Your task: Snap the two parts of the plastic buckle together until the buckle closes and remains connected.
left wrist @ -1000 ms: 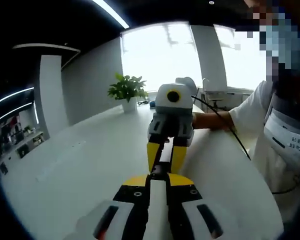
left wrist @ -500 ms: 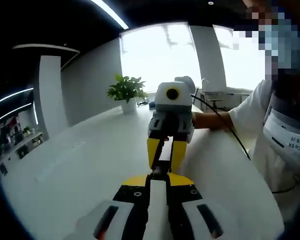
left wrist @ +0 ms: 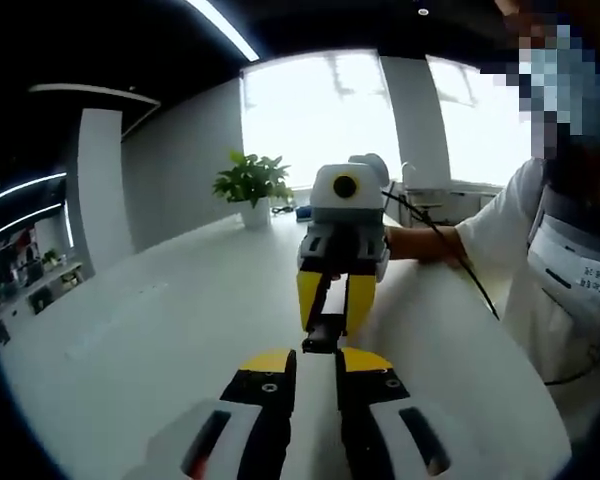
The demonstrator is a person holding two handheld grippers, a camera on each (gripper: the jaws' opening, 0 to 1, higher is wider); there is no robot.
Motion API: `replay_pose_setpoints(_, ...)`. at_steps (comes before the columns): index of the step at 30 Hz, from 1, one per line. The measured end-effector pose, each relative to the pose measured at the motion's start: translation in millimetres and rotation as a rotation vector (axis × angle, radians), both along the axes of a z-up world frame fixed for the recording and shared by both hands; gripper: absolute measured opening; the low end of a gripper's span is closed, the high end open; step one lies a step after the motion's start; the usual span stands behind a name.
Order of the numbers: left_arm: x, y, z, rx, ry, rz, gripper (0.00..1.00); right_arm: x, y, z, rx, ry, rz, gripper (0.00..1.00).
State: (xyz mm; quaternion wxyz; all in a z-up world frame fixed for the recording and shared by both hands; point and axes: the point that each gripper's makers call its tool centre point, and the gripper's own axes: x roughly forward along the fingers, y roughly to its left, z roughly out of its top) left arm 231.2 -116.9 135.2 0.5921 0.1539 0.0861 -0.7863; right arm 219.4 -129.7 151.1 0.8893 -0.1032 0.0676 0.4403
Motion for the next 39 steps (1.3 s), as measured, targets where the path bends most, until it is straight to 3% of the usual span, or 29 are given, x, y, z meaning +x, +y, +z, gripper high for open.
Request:
replay_pose_setpoints(9, 17.7, 4.2, 6.0, -0.026, 0.054, 0.043, 0.16, 4.1, -4.8, 5.5, -0.018, -0.024, 0.01, 0.12)
replay_pose_setpoints(12, 27.8, 6.5, 4.6, -0.024, 0.063, 0.072, 0.16, 16.4, -14.3, 5.4, -0.005, -0.009, -0.008, 0.11)
replay_pose_setpoints(16, 37.9, 9.5, 6.8, -0.029, 0.062, 0.109, 0.16, 33.2, -27.3, -2.4, -0.07, -0.01, -0.033, 0.11)
replay_pose_setpoints(22, 48.4, 11.6, 8.3, -0.034, 0.092, 0.152, 0.15, 57.0, -41.6, -1.8, -0.078, -0.017, -0.043, 0.11)
replay_pose_setpoints(39, 50.9, 11.8, 6.8, -0.014, 0.094, 0.169, 0.15, 118.6, -70.3, -4.4, -0.105, 0.019, -0.046, 0.12)
